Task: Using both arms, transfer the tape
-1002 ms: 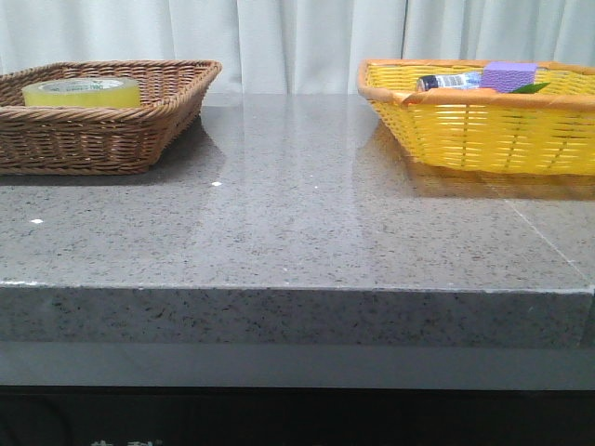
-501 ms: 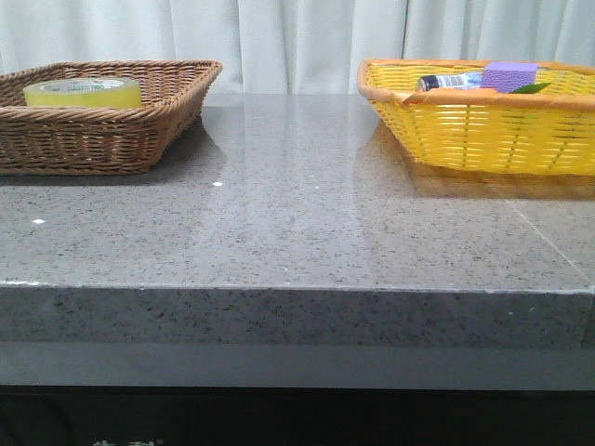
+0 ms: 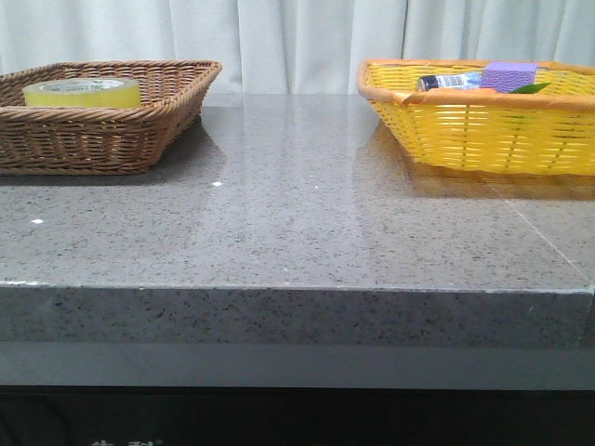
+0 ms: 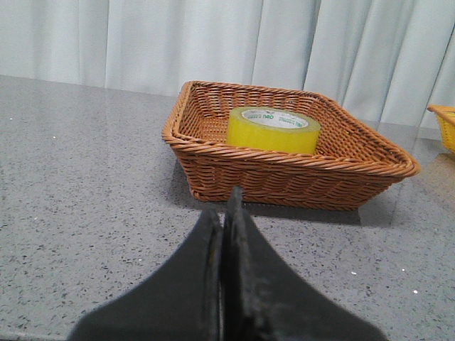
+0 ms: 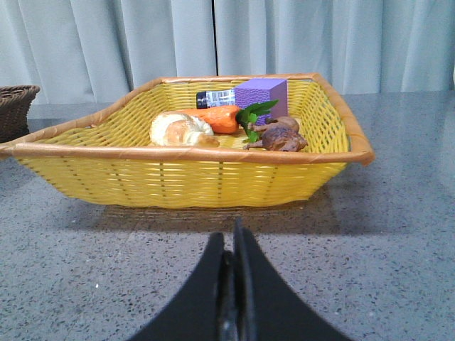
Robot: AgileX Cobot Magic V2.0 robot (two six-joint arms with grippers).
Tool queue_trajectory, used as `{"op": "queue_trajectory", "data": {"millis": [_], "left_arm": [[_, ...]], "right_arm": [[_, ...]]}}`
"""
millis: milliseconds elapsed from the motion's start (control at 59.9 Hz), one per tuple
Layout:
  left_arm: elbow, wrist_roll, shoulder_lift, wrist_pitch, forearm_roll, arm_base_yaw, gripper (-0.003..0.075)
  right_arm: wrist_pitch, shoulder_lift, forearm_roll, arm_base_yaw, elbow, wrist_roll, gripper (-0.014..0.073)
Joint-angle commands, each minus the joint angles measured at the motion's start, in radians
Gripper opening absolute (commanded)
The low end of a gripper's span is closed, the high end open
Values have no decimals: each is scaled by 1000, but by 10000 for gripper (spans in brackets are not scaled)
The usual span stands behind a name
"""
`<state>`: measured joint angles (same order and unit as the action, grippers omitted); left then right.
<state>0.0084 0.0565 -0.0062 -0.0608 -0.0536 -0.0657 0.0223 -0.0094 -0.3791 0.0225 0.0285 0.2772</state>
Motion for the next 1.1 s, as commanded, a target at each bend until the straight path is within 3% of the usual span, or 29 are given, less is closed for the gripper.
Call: {"op": "queue_trajectory", "data": {"millis": [0,117,200,301,1085], "left_arm": [[40,11,-17,83,-8,3,-20],[40,11,-17,83,-8,3,-20],[40,11,-17,83,-8,3,-20],[40,11,-17,83,-8,3,-20],[40,11,-17,83,-8,3,-20]], "right_arm": [[-82,-28,-3,-1,-27,10,-69],[-111,-29,84,-1,-27,-49,-69],[-151,-29,239,-1,-27,-221,-69],[-175,-29,348,-1,-27,-335,-69],[-147,-29,312,-46,-27,-265,-69]]}}
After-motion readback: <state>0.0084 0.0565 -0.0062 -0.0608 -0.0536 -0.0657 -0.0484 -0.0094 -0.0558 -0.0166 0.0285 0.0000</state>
